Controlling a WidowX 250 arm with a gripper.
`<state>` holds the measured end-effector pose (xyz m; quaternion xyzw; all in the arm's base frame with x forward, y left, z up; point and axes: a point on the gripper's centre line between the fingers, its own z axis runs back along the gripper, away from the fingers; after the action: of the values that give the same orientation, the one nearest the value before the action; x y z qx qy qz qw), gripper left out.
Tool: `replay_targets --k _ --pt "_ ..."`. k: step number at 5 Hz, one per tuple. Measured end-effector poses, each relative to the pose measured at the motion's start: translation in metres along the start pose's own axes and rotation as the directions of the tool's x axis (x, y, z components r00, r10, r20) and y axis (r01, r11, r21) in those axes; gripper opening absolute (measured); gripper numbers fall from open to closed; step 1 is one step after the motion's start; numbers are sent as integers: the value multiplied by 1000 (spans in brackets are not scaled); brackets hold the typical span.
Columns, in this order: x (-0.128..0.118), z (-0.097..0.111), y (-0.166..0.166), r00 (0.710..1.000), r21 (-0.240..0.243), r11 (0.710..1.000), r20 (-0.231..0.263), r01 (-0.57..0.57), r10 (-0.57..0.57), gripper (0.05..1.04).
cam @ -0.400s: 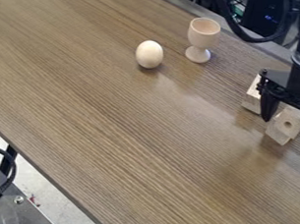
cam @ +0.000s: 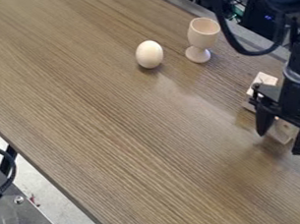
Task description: Put the cube with a hole on top of the block
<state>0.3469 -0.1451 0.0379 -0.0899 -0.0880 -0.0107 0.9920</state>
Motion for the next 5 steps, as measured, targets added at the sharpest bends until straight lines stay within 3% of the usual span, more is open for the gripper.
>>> replay_targets --k 1,3,4,5 --pt "1 -1 1 1000 4 1000 15 9 -9 595" --pt "1 -3 4 999 16 1000 27 16 -17 595" --pt "0 3 6 999 58 998 22 25 -27 594" --pt "14 25 6 999 110 994 41 28 -33 594"
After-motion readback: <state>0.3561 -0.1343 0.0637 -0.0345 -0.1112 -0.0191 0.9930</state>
